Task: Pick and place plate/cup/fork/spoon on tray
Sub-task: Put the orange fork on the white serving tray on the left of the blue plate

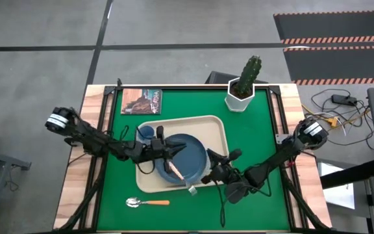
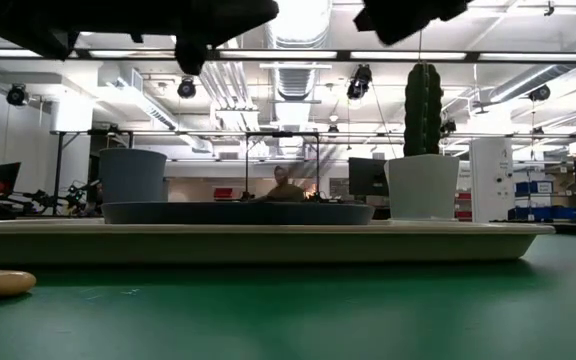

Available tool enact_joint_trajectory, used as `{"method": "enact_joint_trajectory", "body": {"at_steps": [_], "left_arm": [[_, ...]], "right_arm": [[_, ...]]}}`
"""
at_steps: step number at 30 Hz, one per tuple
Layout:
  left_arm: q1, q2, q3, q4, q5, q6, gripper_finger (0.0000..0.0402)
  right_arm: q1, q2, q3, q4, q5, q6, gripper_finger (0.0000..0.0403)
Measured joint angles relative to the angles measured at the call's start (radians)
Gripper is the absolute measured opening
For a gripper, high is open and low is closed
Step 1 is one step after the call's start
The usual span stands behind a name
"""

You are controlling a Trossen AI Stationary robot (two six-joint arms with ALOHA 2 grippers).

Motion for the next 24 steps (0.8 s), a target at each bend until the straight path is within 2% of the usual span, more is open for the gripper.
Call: {"method": "enact_joint_trajectory", "body": {"at_steps": [4, 9, 11, 18, 21, 24], "left_arm": [[-0.025, -0.103, -0.009, -0.235, 0.006, -0.001, 0.0012], [-0.056, -0.170, 0.008, -0.498, 0.064, -0.041, 0.0012], [-0.063, -0.170, 0.010, -0.537, 0.107, -0.060, 0.0012], [-0.065, -0.102, 0.010, -0.618, 0.153, -0.159, 0.0017], [-0.066, -0.048, 0.031, -0.626, 0.187, -0.158, 0.0037], [-0.066, 0.015, 0.069, -0.665, 0.241, -0.150, 0.0075]], "right_arm": [[0.019, -0.060, -0.047, 0.000, -0.010, 0.057, 0.0008], [0.018, -0.138, -0.104, -0.001, -0.123, 0.148, 0.0008], [0.019, -0.161, -0.124, -0.006, -0.152, 0.184, 0.0008], [0.018, -0.209, -0.191, -0.010, -0.164, 0.263, 0.0008], [0.019, -0.222, -0.209, -0.015, -0.189, 0.294, 0.0008], [0.019, -0.223, -0.211, -0.021, -0.189, 0.302, 0.0008]]}}
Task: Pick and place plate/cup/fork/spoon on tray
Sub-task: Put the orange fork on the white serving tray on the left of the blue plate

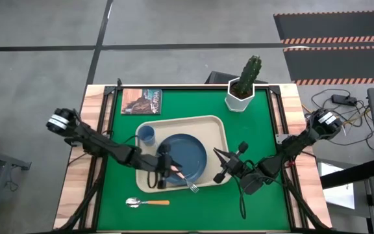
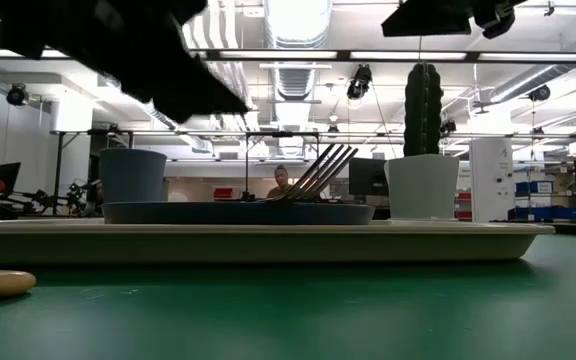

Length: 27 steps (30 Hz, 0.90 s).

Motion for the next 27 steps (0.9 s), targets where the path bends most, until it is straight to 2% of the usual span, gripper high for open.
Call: {"method": "enact_joint_trajectory", "body": {"at_steps": [5, 8, 12, 27], "left_arm": [[0.000, 0.062, 0.065, -0.214, 0.010, 0.026, 0.0146], [0.002, 0.064, 0.085, -0.303, 0.035, 0.047, 0.0171], [0.007, 0.062, 0.085, -0.298, 0.120, 0.079, 0.0177], [0.058, 0.061, 0.071, -0.289, 0.139, 0.081, 0.0177]], "right_arm": [[0.000, 0.002, 0.000, -0.001, 0.000, 0.000, 0.0008], [0.000, 0.002, -0.001, -0.003, -0.003, 0.003, 0.0008], [0.000, 0.002, -0.003, -0.006, -0.006, 0.003, 0.0008], [0.000, 0.002, -0.009, -0.008, -0.027, 0.039, 0.0009]]}}
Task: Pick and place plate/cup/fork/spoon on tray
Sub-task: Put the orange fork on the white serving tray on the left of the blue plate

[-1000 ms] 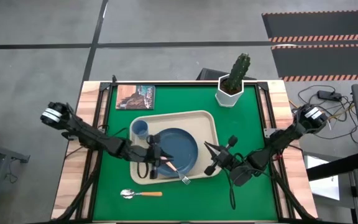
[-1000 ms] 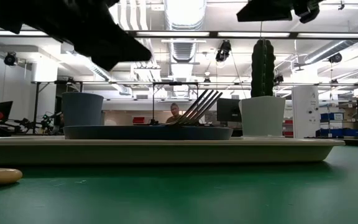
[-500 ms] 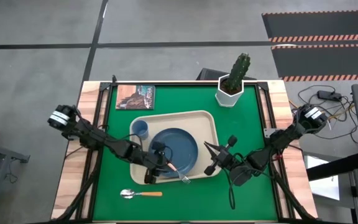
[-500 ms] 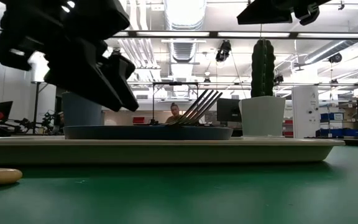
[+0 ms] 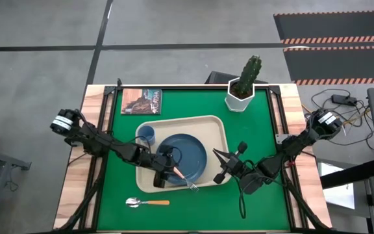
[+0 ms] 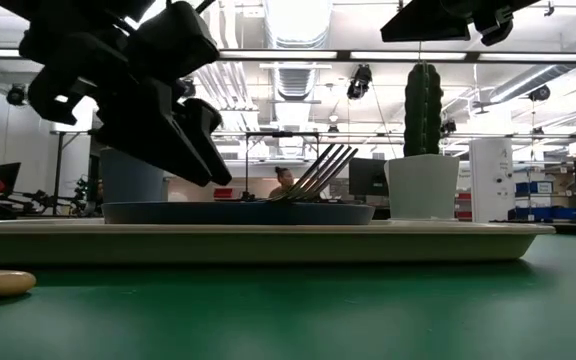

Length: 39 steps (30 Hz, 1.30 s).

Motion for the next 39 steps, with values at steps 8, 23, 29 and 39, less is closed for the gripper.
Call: {"method": "enact_joint_trajectory", "body": {"at_steps": [8, 23, 29, 39], "left_arm": [[0.008, 0.072, -0.004, 0.066, 0.039, -0.002, 0.0177], [0.014, 0.135, 0.010, 0.073, 0.070, 0.020, 0.0125], [0.016, 0.132, 0.010, 0.073, 0.068, 0.021, 0.0053], [0.009, 0.005, 0.013, 0.071, -0.043, 0.019, 0.0040]], "right_arm": [[0.000, 0.001, 0.000, -0.003, 0.000, 0.001, 0.0009], [0.000, 0.002, -0.006, -0.024, -0.002, 0.025, 0.0009], [0.000, 0.002, -0.006, -0.024, -0.002, 0.025, 0.0009], [0.000, 0.001, -0.006, -0.028, -0.001, 0.023, 0.0009]]}}
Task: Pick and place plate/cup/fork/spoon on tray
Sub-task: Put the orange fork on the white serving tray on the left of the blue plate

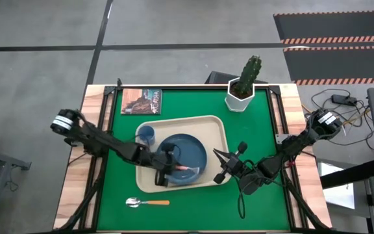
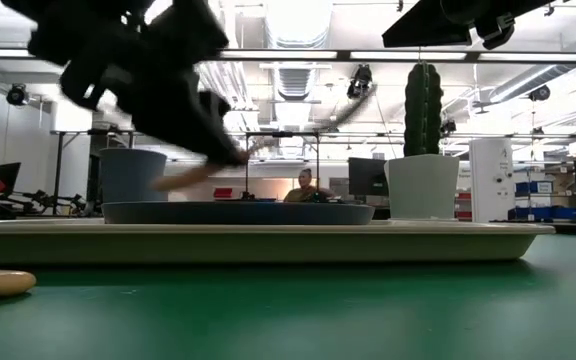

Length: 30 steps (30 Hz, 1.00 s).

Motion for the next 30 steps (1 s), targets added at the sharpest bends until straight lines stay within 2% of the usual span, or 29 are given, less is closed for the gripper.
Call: {"method": "enact_joint_trajectory", "body": {"at_steps": [5, 7, 12, 16, 18, 22, 30], "left_arm": [[-0.040, -0.112, 0.000, 0.002, -0.087, -0.006, 0.0042], [-0.061, -0.149, 0.000, -0.001, -0.143, -0.035, 0.0042], [-0.110, -0.215, -0.003, -0.043, -0.293, -0.199, 0.0044], [-0.133, -0.253, 0.021, -0.249, -0.304, -0.427, 0.0044], [-0.141, -0.269, 0.045, -0.391, -0.304, -0.575, 0.0044], [-0.168, -0.271, 0.095, -0.619, -0.260, -0.855, 0.0045], [-0.269, -0.267, 0.134, -0.835, -0.190, -1.292, 0.0045]], "right_arm": [[-0.002, -0.002, 0.000, 0.000, -0.003, 0.008, 0.0009], [-0.016, -0.009, 0.000, -0.001, -0.055, 0.012, 0.0009], [-0.107, -0.072, 0.000, -0.108, -0.309, 0.127, 0.0009], [-0.215, -0.132, 0.000, -0.282, -0.606, 0.256, 0.0009], [-0.260, -0.143, 0.000, -0.334, -0.689, 0.283, 0.0009], [-0.311, -0.128, -0.006, -0.360, -0.698, 0.275, 0.0009], [-0.354, -0.048, -0.007, -0.360, -0.712, 0.232, 0.0009]]}}
